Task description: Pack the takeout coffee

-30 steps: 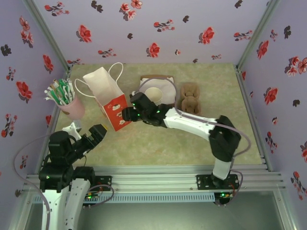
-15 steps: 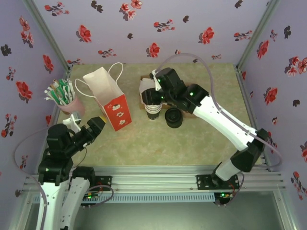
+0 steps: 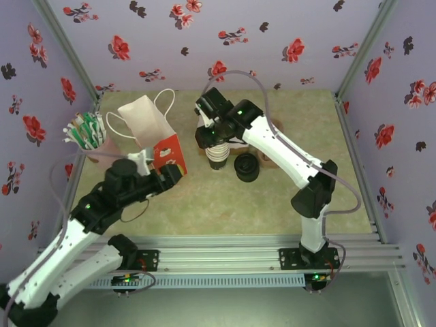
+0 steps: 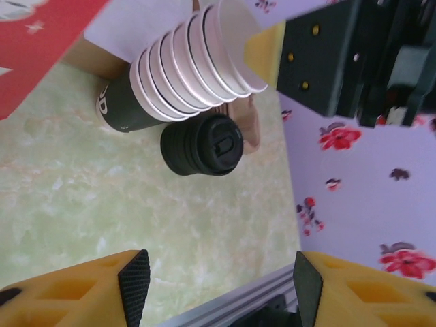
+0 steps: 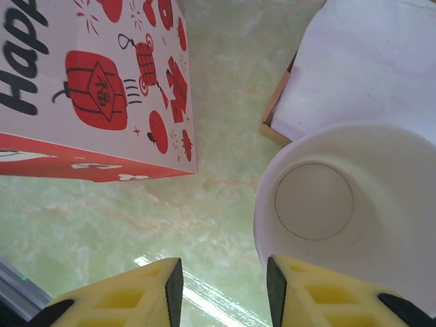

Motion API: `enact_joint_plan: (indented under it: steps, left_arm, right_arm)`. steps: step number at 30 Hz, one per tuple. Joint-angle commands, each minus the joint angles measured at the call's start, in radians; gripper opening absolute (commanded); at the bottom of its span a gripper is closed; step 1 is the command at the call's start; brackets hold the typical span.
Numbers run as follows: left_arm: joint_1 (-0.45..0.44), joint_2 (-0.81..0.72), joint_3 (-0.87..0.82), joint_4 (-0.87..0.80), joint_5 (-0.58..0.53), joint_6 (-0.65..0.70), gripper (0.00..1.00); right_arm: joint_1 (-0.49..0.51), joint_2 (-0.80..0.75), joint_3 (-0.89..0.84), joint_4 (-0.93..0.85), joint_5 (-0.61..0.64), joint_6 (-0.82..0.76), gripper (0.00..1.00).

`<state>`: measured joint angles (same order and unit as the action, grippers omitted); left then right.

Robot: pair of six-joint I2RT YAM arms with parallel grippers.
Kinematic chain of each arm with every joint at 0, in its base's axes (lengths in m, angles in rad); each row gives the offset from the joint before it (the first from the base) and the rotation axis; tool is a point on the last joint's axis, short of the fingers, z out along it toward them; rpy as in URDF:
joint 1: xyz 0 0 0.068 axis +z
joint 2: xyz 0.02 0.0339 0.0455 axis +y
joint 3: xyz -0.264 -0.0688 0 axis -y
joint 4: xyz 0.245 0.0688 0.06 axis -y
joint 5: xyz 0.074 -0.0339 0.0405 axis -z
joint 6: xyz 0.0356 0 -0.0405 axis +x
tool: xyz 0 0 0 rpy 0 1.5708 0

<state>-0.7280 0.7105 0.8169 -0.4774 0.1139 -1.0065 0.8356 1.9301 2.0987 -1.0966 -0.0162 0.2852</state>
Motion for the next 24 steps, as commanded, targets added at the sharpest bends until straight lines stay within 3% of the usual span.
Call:
enact_joint_plan:
  steps: [1, 4, 14, 24]
  left_arm:
    - [-0.08, 0.094, 0.046, 0.116, -0.172, 0.052, 0.59]
    - [-0.118, 0.17, 0.057, 0.16, -0.213, 0.06, 0.56]
    - [-0.115, 0.268, 0.028, 0.274, -0.307, 0.066, 0.52]
    - [-0.084, 0.331, 0.031, 0.322, -0.306, 0.054, 0.53]
  right_arm:
    - [-0.006, 0.031, 0.058, -0.067, 0.022, -0.014, 0.37]
    - [-0.008, 0.058, 0.08, -0.081, 0.034, -0.013, 0.34]
    - [-0.008, 0.13, 0.158, -0.133, 0.083, -0.023, 0.25]
    - [-0.007, 0.12, 0.169, -0.147, 0.116, -0.026, 0.27]
